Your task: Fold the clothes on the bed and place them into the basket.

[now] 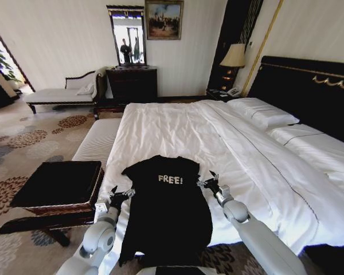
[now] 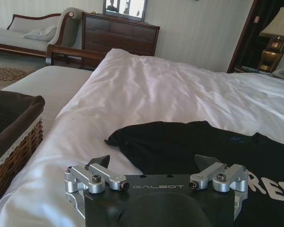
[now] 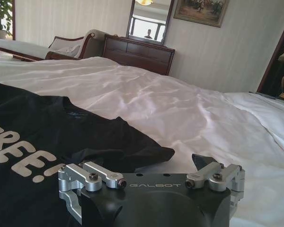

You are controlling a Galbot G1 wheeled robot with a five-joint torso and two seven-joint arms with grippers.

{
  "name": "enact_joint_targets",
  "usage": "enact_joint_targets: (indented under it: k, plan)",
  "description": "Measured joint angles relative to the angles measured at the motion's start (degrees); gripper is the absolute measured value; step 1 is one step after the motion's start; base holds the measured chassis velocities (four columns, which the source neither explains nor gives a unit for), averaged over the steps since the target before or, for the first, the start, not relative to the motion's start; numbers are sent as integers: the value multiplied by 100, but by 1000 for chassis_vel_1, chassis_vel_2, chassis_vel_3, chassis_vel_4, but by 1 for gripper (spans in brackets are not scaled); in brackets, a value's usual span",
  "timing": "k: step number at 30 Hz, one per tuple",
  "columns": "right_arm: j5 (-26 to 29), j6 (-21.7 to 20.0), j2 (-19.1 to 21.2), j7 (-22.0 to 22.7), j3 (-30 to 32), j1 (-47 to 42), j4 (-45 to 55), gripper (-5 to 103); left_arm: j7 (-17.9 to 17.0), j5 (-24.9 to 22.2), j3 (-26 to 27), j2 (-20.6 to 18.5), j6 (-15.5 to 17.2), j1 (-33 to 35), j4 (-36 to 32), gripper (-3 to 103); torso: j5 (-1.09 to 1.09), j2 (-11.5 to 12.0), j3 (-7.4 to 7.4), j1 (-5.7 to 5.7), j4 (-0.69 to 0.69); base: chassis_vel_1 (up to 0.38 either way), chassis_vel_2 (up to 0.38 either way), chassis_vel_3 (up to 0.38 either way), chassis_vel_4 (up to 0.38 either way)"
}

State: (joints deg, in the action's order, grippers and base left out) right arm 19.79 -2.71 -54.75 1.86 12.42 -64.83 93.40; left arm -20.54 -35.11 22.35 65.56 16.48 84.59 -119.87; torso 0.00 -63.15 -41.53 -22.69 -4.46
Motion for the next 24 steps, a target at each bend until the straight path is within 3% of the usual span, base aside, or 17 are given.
enact_joint_targets:
  k: [24]
  plan:
    - [-111, -24, 85, 98, 272, -374, 304, 100, 7, 115, 101, 116, -27, 206, -151, 100, 0, -1, 0, 0, 0, 0, 0, 0, 0]
